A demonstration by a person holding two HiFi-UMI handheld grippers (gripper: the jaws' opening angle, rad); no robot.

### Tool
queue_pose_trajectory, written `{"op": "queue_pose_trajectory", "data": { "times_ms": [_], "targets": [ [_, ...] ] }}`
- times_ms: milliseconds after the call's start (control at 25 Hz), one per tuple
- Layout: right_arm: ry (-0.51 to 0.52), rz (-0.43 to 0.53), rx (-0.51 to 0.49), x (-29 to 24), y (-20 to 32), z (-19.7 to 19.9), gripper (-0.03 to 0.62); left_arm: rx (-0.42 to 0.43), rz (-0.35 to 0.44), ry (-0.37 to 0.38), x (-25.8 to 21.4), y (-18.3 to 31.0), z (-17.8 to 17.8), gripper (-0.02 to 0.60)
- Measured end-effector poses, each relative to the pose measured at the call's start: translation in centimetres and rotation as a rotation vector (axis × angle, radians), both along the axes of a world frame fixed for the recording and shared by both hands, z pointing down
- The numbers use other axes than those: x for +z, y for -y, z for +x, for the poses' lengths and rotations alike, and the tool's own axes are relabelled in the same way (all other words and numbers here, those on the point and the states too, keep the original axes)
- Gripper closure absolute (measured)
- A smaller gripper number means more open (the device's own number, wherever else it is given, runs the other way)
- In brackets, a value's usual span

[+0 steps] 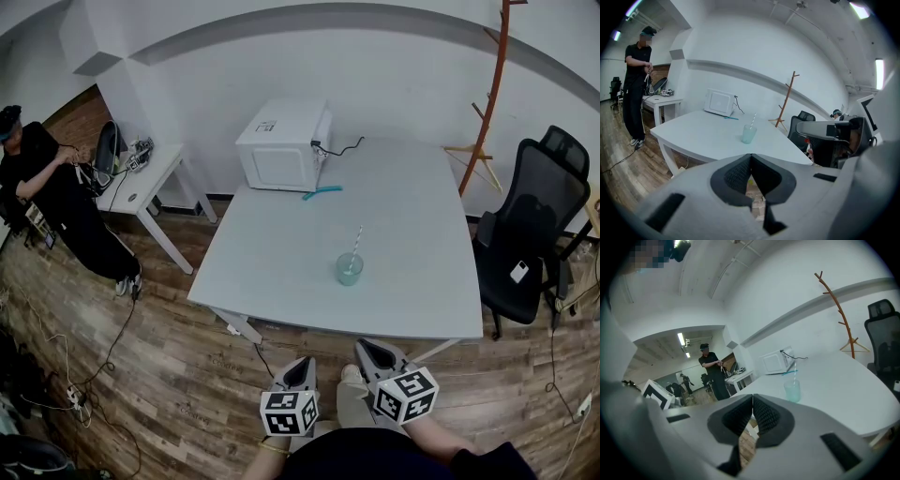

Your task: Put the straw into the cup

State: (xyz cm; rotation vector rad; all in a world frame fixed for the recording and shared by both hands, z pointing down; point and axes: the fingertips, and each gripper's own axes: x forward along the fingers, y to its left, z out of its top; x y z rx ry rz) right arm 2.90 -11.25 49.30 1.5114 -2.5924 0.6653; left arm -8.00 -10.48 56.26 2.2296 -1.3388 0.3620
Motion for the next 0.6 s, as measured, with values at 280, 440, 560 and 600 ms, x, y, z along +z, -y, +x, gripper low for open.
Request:
{"op": "queue_pose_trajectory", "data": {
  "times_ms": [280,440,560,600],
  "targets": [
    [0.005,-0.006,-0.015,0.06,-0.31,-0.06,0.565,-0.004,-0.001,-0.004,-0.08,-0.28,0.49,0.568],
    [0.008,-0.01,-0.024,0.19,-0.36,-0.05,0.565,-0.01,0.0,-0.006,-0.17,-0.24,0.53,0.568],
    [0.011,-0.013,-0.031,0.36,-0.55,-0.13,0.565,-0.014,-0.002,-0.007,-0.06,-0.44,0.52,0.568],
    [0.011,-0.013,-0.034,0.37,-0.62,-0.17,0.565,-0.015,-0.003,-0.008,-0.04,-0.52,0.54,0.568]
  ]
}}
